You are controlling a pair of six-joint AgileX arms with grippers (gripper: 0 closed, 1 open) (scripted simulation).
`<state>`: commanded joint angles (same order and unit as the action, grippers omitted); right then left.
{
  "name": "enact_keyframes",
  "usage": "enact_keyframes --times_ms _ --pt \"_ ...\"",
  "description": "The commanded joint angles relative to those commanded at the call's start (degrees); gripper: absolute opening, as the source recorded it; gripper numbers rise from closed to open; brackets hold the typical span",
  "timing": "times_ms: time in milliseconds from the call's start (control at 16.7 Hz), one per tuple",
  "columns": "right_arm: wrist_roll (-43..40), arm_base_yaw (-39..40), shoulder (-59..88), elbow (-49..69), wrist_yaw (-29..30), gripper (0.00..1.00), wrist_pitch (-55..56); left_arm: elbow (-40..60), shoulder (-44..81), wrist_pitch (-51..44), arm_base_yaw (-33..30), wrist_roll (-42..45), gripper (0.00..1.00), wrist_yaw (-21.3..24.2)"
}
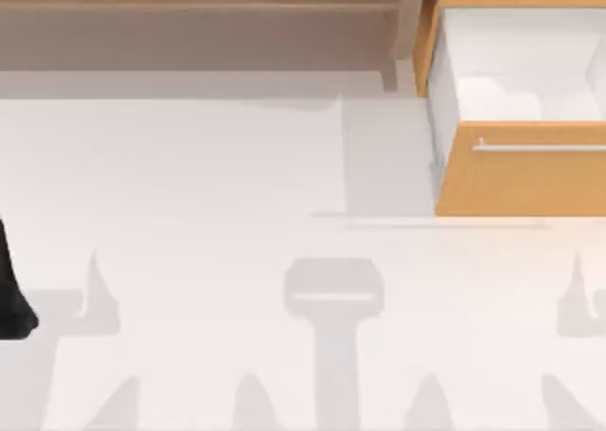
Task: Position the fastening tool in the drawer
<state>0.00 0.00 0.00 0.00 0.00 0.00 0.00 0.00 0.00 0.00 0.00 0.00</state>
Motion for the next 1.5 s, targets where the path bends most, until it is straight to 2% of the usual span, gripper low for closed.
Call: enact_keyframes --times_ms 240,540,1200,1500 --pt "-0.7 -0.5 1.7 1.7 -0.1 1.0 -1.2 0.0 0.0 0.0 0.0 0.0 1.0 0.0" --pt "-5.7 -4.3 16.8 15.5 -0.2 1.0 -10.3 0.0 0.0 0.0 0.0 0.0 1.0 0.0" --pt "-24.6 -18.2 83.7 63.9 1.0 1.0 -43.5 0.0 0.0 0.0 0.0 0.0 1.0 0.0" --pt "-31.3 -23.4 107.5 82.3 1.0 1.0 -55.8 0.0 0.0 0.0 0.0 0.0 1.0 0.0"
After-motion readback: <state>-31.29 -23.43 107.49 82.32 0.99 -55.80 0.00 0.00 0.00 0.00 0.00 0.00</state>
